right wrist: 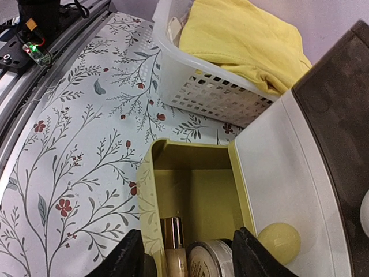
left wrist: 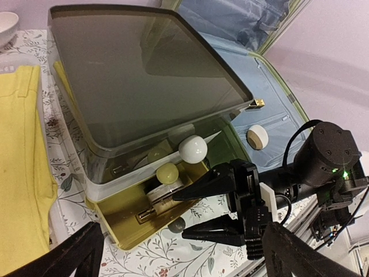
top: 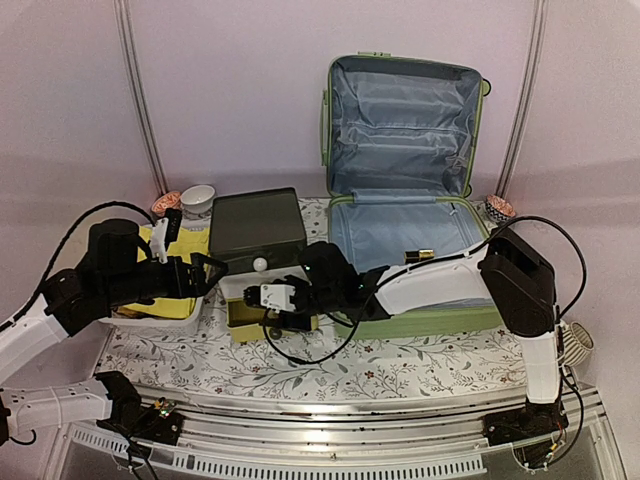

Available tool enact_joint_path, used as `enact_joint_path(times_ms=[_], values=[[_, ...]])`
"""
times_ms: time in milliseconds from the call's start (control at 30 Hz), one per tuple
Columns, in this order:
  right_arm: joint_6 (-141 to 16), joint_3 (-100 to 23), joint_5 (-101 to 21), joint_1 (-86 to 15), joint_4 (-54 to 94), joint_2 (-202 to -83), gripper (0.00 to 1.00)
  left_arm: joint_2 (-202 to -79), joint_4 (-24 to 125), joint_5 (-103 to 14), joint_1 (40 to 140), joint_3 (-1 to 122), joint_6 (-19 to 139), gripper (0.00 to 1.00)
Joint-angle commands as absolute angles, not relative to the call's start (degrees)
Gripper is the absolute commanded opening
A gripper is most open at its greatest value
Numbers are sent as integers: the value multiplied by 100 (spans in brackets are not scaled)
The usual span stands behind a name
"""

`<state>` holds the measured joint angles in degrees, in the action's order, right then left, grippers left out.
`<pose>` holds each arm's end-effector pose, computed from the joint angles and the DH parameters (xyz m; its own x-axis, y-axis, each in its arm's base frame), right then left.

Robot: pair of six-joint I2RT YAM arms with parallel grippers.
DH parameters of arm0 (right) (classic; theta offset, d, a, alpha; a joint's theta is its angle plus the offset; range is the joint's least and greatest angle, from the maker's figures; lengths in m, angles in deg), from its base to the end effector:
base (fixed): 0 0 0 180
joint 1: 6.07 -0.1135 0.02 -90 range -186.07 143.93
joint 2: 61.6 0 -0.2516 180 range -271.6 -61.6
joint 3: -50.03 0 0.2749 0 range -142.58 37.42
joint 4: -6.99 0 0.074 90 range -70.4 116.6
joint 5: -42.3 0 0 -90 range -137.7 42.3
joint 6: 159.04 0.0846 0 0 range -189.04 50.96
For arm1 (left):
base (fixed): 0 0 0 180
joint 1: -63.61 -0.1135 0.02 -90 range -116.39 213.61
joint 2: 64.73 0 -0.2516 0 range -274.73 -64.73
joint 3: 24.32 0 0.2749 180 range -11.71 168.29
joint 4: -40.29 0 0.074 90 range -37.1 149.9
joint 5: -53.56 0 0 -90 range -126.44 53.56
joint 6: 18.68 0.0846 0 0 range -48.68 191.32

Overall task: Open, take out, and arrange the luggage
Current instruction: Place the makeup in the drawer, then adjust the makeup in the drawer.

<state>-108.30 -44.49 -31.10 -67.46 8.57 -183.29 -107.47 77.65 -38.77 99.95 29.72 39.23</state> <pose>0.2339 0.4792 0.1275 0.4300 -0.4782 -0.7658 -0.8900 -0.0822 -0.4484 0.1971 -0.1493 0.2685 -0.6300 -0.1955 -0.7516 0.3386 0.8018 -0.4924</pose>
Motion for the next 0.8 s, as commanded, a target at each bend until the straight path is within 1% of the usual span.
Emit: enact_joint_path(times_ms=[0,267,533,667,767], values=[[-10604,-4610,-3221,-6730,1069,-18200,57,-10753,7768,-3972,9894,2974,3970,98],[-10074,-4469,-3051,-6728,1398,-17503,56,-10785,7761,-4189,9885,2843,3926,98],[-9468,-3712,-2970,-6732,1649,-16555,54,-11105,6963,-5082,9901,2213,3383,85],[-8937,-3319,-3180,-6720,1601,-16126,54,-11186,6577,-5074,9944,1955,3158,78],[-8380,-3265,-3316,-6674,1808,-16006,54,-11218,6344,-5006,10009,1738,3002,75]])
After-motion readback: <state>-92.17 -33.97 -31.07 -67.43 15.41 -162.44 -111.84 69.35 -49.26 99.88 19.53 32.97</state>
